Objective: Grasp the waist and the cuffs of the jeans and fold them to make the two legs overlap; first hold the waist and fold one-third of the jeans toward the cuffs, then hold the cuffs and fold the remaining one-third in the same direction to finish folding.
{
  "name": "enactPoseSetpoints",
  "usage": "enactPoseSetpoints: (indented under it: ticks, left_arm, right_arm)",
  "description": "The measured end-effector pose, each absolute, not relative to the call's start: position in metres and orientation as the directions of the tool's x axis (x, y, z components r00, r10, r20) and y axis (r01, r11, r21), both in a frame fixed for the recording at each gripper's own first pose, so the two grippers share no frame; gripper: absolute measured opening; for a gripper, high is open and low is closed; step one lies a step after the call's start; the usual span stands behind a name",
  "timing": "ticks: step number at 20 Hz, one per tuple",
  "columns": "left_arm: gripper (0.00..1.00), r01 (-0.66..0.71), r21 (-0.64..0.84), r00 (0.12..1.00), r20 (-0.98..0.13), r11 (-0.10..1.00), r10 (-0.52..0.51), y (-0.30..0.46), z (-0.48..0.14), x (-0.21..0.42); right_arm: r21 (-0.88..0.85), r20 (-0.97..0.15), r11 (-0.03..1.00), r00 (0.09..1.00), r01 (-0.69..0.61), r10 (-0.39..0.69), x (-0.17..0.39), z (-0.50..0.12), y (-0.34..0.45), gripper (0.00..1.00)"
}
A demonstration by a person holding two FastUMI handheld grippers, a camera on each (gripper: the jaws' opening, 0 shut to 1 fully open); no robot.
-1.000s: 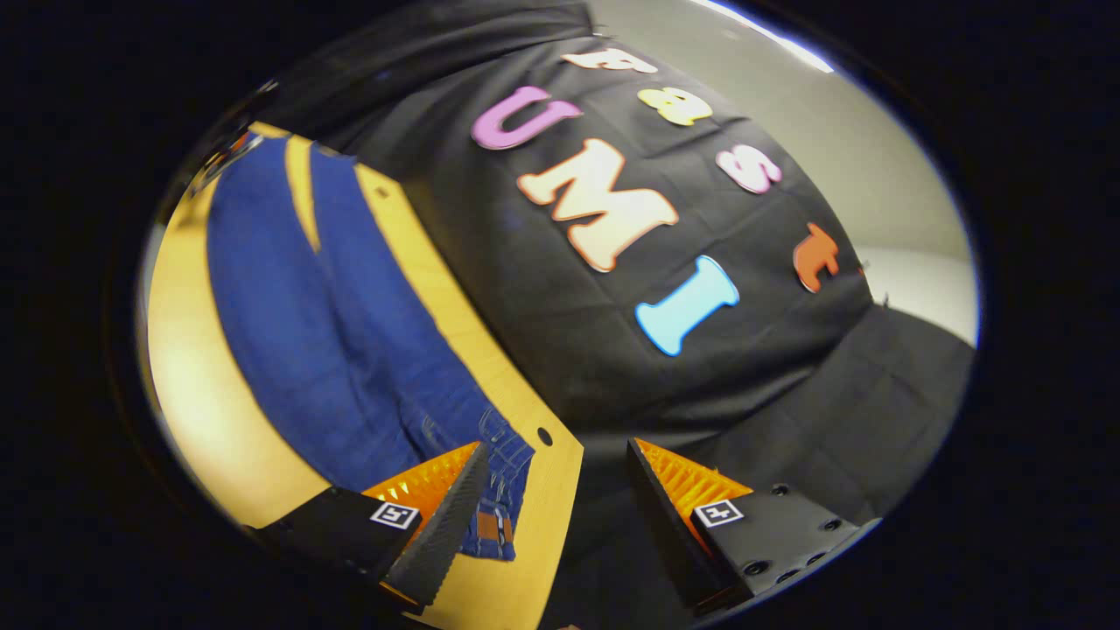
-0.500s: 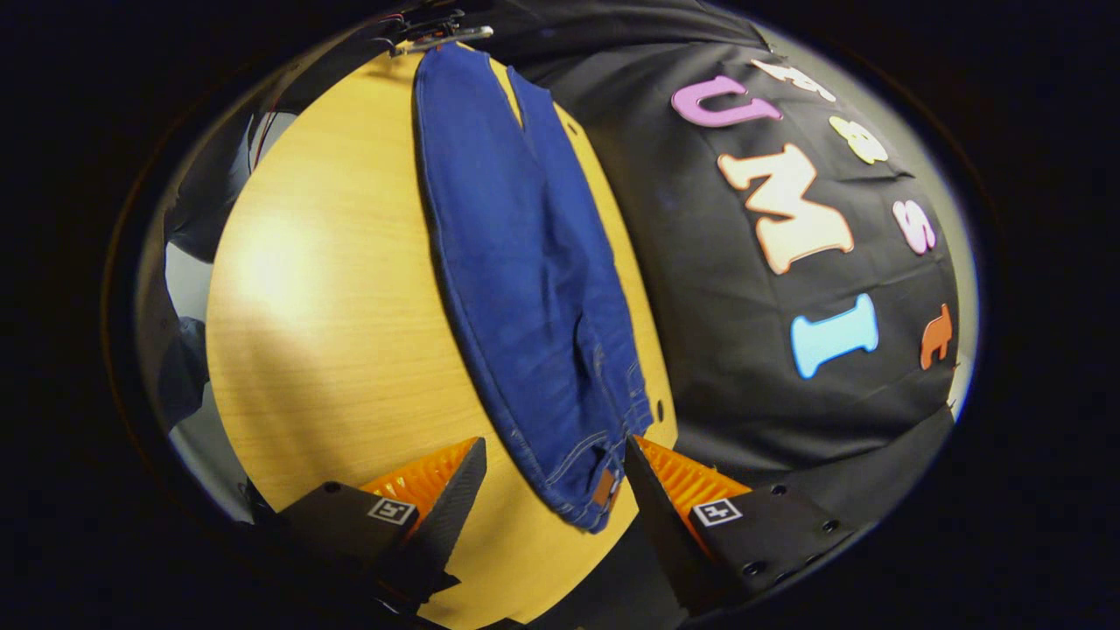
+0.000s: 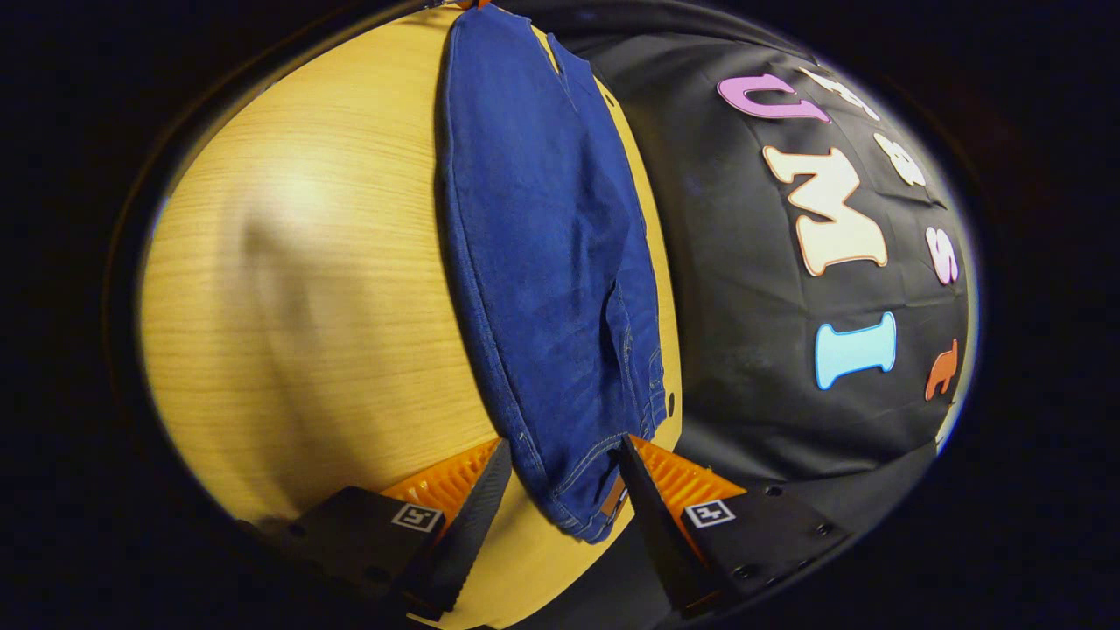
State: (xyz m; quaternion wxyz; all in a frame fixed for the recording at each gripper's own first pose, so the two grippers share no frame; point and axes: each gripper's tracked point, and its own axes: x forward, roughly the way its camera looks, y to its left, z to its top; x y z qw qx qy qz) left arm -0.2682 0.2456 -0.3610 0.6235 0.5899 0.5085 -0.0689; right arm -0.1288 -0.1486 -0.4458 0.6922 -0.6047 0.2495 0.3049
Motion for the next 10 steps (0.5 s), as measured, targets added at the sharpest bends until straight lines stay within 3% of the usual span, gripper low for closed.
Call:
enactPoseSetpoints:
  ticks: [1, 2, 5, 6, 8, 10]
  left_arm:
    - [0.00, 0.684, 0.668, 0.475, -0.713, 0.293, 0.515, 0.246, -0.361, -0.267]
    - [0.00, 0.685, 0.668, 0.476, -0.713, 0.291, 0.516, 0.246, -0.361, -0.267]
    - [0.00, 0.683, 0.665, 0.469, -0.717, 0.303, 0.516, 0.246, -0.361, -0.268]
    - [0.00, 0.682, 0.664, 0.468, -0.718, 0.307, 0.515, 0.246, -0.362, -0.268]
    - [0.00, 0.682, 0.664, 0.467, -0.718, 0.306, 0.516, 0.247, -0.362, -0.267]
    - [0.00, 0.679, 0.663, 0.462, -0.720, 0.316, 0.518, 0.246, -0.361, -0.267]
  right_arm:
    - [-0.677, -0.718, 0.111, 0.686, -0.728, 0.116, -0.126, -0.446, -0.150, 0.72]
    - [-0.650, -0.740, 0.126, 0.662, -0.750, 0.118, -0.130, -0.451, -0.148, 0.73]
    - [-0.629, -0.764, 0.087, 0.635, -0.772, 0.117, -0.133, -0.459, -0.138, 0.24]
    - [-0.630, -0.766, 0.077, 0.635, -0.772, 0.097, -0.134, -0.460, -0.143, 0.25]
    - [-0.641, -0.758, 0.072, 0.645, -0.764, 0.099, -0.129, -0.458, -0.146, 0.13]
    - [-0.623, -0.764, 0.139, 0.637, -0.770, 0.101, -0.129, -0.449, -0.139, 0.05]
